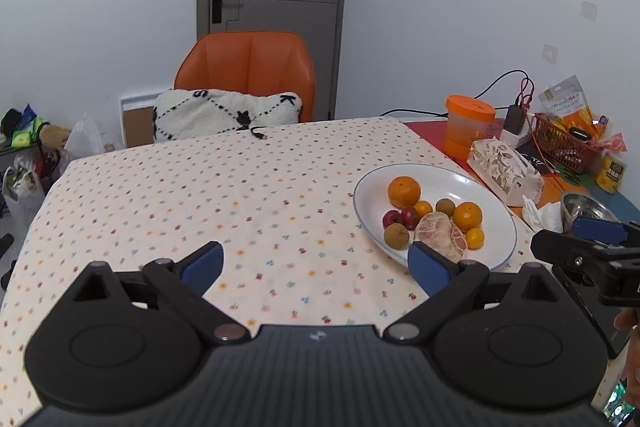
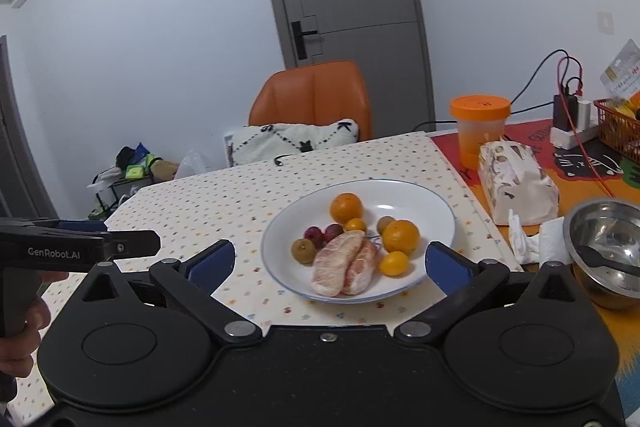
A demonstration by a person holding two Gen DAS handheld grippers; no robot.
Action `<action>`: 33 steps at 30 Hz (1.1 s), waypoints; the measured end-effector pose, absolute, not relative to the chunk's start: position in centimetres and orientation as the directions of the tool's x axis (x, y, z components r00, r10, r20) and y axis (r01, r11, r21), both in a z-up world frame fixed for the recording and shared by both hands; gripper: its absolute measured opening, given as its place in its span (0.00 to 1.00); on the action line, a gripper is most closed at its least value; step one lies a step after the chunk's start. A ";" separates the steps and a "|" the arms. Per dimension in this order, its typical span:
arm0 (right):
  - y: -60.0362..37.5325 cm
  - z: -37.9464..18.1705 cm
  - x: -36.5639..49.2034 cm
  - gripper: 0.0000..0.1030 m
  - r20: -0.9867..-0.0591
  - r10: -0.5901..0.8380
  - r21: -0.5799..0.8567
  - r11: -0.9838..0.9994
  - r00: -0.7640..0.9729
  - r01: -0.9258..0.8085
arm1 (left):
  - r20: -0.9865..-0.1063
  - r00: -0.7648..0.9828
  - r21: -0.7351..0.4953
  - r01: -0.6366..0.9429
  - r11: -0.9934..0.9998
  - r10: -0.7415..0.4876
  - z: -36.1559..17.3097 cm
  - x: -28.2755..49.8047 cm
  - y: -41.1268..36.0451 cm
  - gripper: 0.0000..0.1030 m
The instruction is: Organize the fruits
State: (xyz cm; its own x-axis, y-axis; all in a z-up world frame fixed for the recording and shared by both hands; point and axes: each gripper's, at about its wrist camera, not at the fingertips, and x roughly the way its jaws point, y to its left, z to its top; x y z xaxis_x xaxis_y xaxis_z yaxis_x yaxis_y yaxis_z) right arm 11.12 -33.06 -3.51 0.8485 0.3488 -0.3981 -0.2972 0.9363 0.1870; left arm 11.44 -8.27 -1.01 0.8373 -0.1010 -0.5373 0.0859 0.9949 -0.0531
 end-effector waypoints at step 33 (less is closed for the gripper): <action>-30.3 2.5 3.0 1.00 -0.336 0.450 0.140 0.893 0.827 -0.429 | -0.444 0.896 -0.056 0.009 0.998 -0.033 3.5 0.4 -4.2 1.00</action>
